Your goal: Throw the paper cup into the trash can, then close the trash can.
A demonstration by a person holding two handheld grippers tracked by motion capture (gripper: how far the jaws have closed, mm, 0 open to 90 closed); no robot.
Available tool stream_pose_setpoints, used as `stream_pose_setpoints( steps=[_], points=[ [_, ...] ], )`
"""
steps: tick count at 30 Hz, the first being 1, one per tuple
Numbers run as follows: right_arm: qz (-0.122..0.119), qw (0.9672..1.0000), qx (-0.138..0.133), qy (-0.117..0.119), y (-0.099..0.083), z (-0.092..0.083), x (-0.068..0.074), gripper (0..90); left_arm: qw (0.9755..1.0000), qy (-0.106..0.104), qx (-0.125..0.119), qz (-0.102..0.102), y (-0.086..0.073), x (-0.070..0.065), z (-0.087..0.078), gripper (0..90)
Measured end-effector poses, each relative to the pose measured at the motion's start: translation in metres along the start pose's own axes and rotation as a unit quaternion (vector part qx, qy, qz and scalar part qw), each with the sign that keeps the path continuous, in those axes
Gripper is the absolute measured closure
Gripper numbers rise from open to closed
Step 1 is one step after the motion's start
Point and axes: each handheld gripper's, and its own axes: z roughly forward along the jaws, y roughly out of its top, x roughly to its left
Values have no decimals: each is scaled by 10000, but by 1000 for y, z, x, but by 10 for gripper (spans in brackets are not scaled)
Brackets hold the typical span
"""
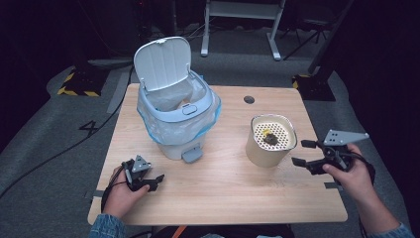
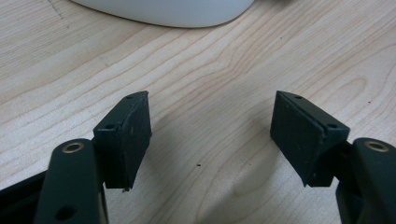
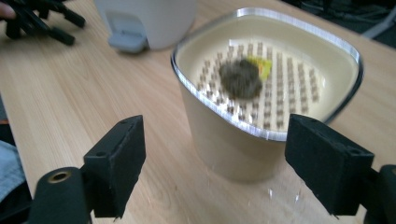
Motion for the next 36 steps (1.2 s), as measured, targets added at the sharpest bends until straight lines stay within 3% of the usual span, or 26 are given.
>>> stream_pose_setpoints(
  steps=[5,10,16,25,32,36],
  points=[
    [240,9993,170,-220,-41,12,4,207,10000,48,-4,-29,0,-1,0,306],
    [522,9966,439,-468,-85,34,1,202,10000,24,-26,56,1,-1,0,358],
    [495,9937,748,-666,-118,50,0,179,9999,79,5,106,6,0,-4,384],
    [502,9943,589,-728,-125,55,1,146,9994,-144,-296,-112,16,2,-21,385],
    [502,9944,586,-728,-125,55,1,146,9978,-365,-536,-154,41,9,-53,384],
    [502,9944,582,-729,-125,55,1,145,9964,-361,-753,-168,58,15,-74,386]
  ],
)
